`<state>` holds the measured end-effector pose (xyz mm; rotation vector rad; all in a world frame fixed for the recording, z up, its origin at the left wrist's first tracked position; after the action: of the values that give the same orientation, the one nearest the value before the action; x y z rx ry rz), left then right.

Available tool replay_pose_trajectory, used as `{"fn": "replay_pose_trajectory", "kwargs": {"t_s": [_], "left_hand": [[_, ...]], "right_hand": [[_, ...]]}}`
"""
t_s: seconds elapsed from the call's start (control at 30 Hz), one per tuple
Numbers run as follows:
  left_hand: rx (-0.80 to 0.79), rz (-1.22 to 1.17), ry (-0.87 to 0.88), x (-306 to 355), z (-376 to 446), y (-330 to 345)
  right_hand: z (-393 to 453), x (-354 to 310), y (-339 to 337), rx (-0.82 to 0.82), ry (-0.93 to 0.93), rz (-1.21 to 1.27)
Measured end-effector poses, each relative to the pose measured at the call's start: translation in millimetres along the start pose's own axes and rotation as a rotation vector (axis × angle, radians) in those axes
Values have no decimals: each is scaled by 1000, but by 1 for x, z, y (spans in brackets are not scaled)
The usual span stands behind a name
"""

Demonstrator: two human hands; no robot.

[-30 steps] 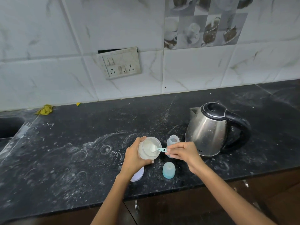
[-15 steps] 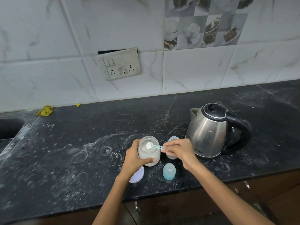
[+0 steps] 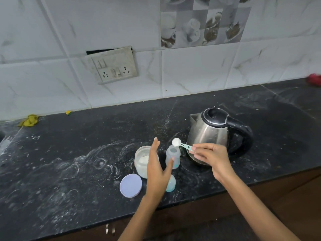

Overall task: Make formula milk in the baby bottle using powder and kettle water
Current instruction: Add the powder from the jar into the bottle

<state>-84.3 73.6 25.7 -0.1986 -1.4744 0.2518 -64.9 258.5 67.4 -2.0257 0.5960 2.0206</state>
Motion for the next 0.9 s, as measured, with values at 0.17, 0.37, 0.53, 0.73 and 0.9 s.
{"fn": "replay_pose_trajectory", "kwargs": {"t_s": [0.17, 0.37, 0.53, 0.73, 0.9], "left_hand": [[-78, 59, -114, -11, 2, 49], [-38, 45, -306, -21, 20, 60], [-19, 67, -277, -18, 28, 56], [-36, 163, -190, -13, 31, 51], [-33, 258, -151, -10, 33, 48]], "right_hand": [[7, 1, -12, 15, 20, -15], [14, 6, -12, -17, 32, -40], [17, 10, -15, -38, 41, -61], [24, 9, -16, -54, 37, -117], [27, 9, -14, -95, -5, -238]]}}
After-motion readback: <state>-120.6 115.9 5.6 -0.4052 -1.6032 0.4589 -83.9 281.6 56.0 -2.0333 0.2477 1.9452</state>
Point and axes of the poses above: each hand's wrist, its own z-axis towards the middle knuckle, its own y-axis out of the palm, x = y × z, the point moved 3 cm from there along z, towards the middle knuckle, and after that the axes turned 14 degrees about -y, right-handed, at the moved point
